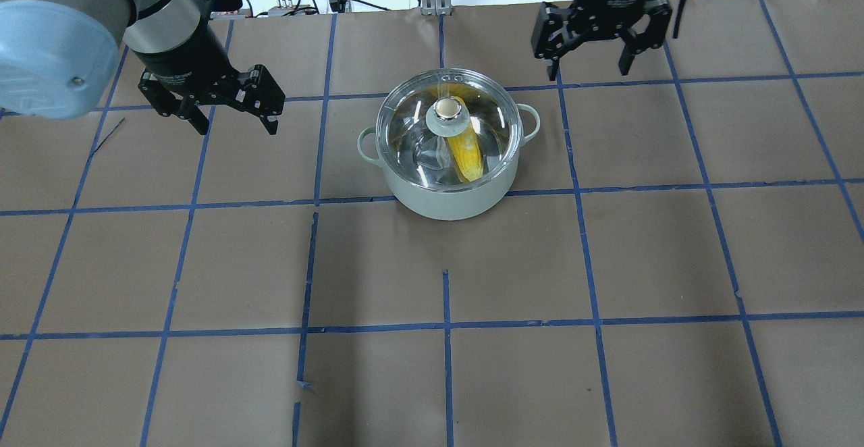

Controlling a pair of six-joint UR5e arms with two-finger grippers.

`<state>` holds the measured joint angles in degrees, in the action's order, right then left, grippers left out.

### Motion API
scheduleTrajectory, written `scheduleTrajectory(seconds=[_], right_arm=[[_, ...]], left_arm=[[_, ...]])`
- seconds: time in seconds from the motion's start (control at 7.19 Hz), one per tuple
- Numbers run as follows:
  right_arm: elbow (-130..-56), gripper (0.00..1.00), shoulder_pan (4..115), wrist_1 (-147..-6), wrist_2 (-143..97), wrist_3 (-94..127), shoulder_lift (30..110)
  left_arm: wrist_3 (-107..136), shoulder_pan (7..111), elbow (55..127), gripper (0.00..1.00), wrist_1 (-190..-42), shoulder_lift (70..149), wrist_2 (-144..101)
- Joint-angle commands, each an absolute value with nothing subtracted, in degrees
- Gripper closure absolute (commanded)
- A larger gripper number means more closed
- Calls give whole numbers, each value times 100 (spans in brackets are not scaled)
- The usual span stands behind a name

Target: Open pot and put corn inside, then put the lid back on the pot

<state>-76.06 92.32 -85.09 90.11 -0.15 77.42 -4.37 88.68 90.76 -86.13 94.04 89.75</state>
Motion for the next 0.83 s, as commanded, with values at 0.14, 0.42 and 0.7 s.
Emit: scheduleTrajectory(seconds=[0.14,0.42,0.7], right_arm=[[-8354,1,8824,-8462,9246,-317,8558],[-8665,0,9060,-9044,9255,-62,8649],[-8605,0,9105,-8974,9159,-158,8657]], left_arm=[[-448,8868,9079,0,-8613,9404,8974],[-448,8868,9079,0,-8613,9404,8974],[-457,8868,9079,0,-8613,9404,8974]])
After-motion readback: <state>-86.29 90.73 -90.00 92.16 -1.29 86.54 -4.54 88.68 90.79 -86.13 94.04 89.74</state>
